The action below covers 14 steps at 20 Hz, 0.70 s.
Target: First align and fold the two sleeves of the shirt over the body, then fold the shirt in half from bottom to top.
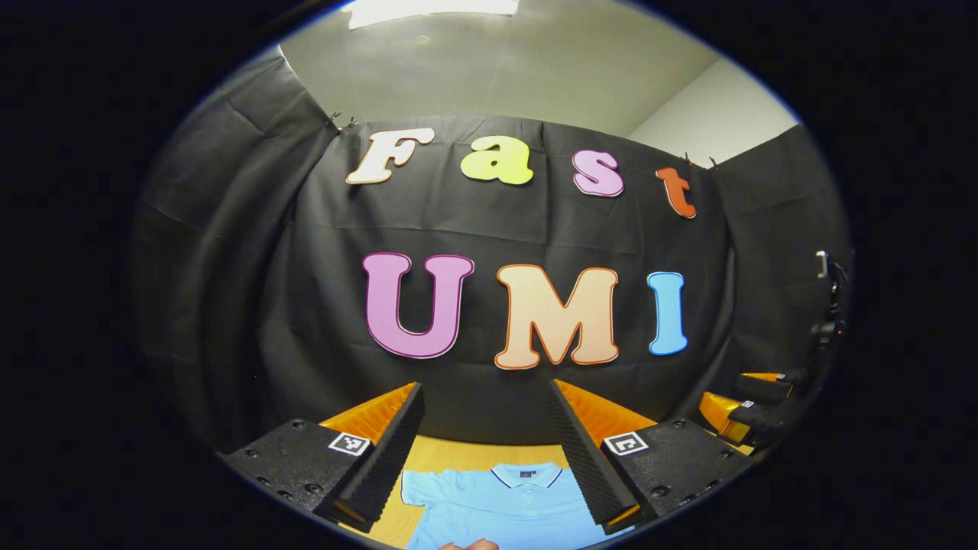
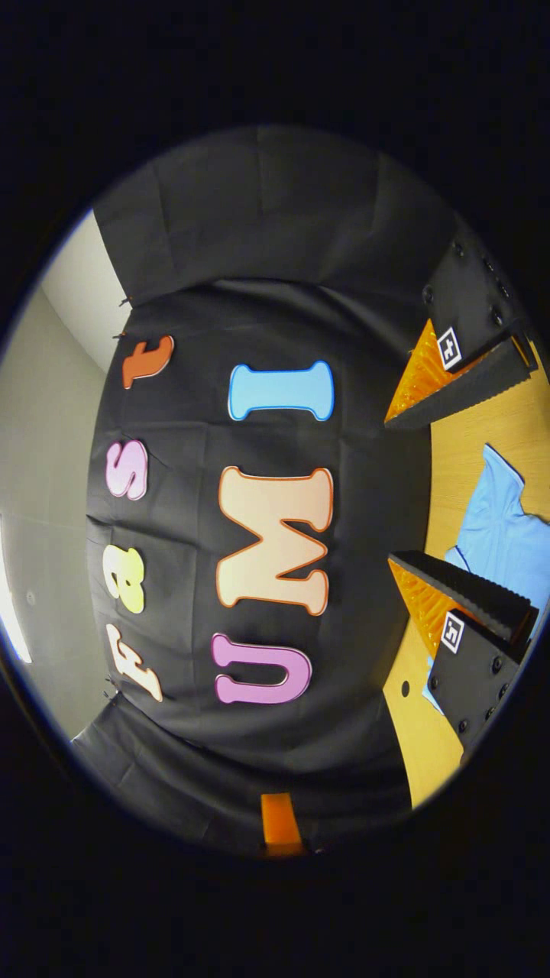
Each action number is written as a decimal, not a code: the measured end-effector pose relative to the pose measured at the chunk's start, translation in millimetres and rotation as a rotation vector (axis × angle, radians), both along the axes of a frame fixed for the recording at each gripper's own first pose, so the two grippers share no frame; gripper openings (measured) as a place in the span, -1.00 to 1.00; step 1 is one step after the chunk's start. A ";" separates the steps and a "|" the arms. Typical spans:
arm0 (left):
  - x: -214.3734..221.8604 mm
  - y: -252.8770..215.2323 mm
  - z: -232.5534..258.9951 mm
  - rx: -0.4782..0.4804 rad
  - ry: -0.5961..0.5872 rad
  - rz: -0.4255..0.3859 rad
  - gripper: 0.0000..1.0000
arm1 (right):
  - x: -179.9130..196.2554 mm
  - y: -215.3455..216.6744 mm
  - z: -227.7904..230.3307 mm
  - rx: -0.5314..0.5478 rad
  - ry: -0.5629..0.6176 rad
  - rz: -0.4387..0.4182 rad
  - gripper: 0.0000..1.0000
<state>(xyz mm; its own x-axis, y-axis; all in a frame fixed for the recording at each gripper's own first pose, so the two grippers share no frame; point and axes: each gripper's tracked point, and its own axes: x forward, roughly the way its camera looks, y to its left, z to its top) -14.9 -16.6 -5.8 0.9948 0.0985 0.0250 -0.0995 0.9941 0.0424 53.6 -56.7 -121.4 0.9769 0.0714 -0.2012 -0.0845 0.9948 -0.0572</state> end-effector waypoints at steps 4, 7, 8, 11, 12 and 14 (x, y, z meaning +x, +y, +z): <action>-3.8 -3.8 -8.5 0.016 0.019 0.054 0.89 | 19.7 -16.3 -46.2 -0.006 0.067 0.025 0.96; -11.6 -0.9 -10.7 0.032 0.033 0.099 0.90 | 33.1 -24.4 -84.7 -0.019 0.135 0.042 0.96; -14.8 0.7 -11.0 0.039 0.036 0.114 0.89 | 36.3 -25.6 -98.4 -0.020 0.157 0.046 0.96; -22.0 7.4 -11.4 0.063 0.054 0.155 0.90 | 45.4 -26.6 -136.6 -0.013 0.230 0.056 0.97; -24.5 8.7 -11.9 0.072 0.058 0.166 0.90 | 48.0 -28.5 -150.8 -0.012 0.255 0.053 0.97; -26.4 11.0 -10.6 0.088 0.069 0.178 0.89 | 50.7 -30.7 -178.6 -0.018 0.312 0.050 0.98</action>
<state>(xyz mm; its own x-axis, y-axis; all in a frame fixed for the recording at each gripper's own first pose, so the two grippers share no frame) -41.4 -5.6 -16.3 0.9614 0.2738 -0.0259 -0.2676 0.9531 0.1411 104.4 -87.4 -300.0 0.8632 0.1119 -0.4923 -0.1497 0.9880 -0.0379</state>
